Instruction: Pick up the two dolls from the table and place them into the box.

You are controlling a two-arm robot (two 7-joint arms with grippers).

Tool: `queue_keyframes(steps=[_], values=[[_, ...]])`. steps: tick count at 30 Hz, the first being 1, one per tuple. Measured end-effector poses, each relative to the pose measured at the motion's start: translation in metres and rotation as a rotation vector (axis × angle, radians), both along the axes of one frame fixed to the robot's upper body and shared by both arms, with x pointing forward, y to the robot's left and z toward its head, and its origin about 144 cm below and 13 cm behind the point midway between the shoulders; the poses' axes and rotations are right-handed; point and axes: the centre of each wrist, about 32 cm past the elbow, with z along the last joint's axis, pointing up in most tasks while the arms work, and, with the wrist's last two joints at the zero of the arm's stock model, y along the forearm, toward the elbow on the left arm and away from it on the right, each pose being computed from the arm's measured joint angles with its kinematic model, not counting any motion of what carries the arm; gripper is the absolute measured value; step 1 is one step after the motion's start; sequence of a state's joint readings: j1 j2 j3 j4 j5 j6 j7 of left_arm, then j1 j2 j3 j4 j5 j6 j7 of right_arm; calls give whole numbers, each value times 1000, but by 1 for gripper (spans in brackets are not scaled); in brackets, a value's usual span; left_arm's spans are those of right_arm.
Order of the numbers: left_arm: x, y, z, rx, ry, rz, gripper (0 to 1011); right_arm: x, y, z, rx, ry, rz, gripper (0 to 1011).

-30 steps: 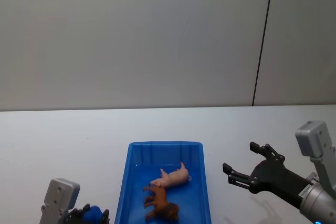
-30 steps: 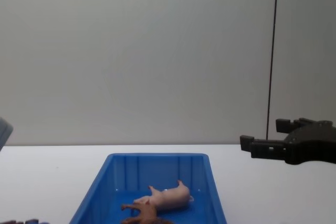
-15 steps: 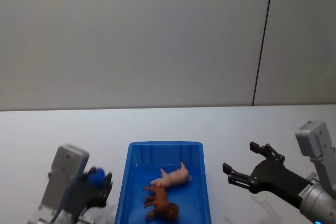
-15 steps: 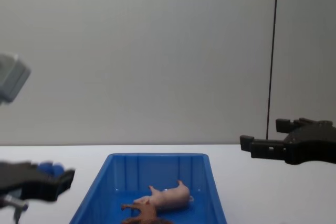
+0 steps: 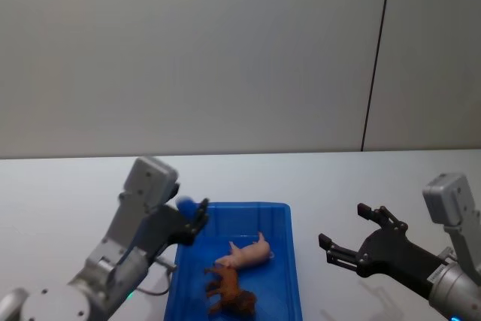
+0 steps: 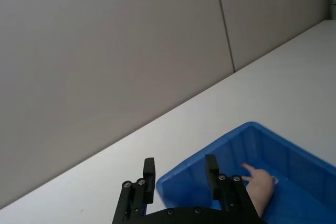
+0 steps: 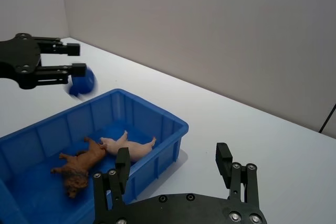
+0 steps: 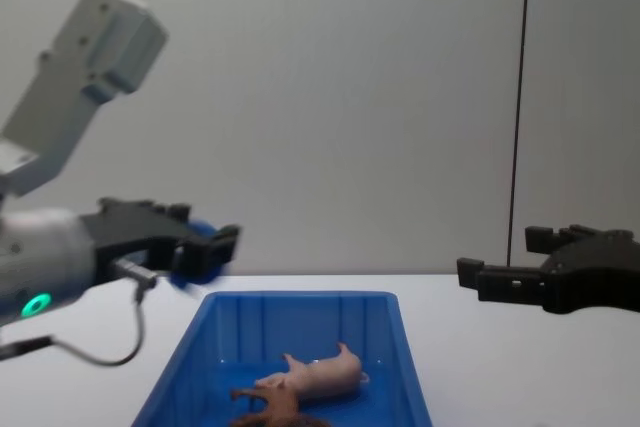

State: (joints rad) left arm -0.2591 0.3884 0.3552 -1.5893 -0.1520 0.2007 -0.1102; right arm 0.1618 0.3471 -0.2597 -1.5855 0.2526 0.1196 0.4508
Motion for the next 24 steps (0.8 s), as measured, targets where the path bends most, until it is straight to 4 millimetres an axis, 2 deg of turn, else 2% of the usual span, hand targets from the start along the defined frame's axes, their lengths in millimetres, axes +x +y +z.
queue_keyframes(steps=[2, 4, 6, 9, 14, 15, 24], values=[[5, -5, 2, 0, -6, -18, 569, 0, 0, 0, 0, 0, 0, 1001], [11, -11, 4, 0, -13, -47, 658, 0, 0, 0, 0, 0, 0, 1001], [17, -17, 5, -4, -19, -74, 697, 0, 0, 0, 0, 0, 0, 1001], [25, -26, 7, -10, -22, -111, 835, 0, 0, 0, 0, 0, 0, 1001], [33, -34, 9, -15, -27, -149, 946, 0, 0, 0, 0, 0, 0, 1001], [35, -36, 9, -17, -29, -159, 998, 0, 0, 0, 0, 0, 0, 1001], [43, -44, 12, -22, -37, -198, 1001, 0, 0, 0, 0, 0, 0, 1001]])
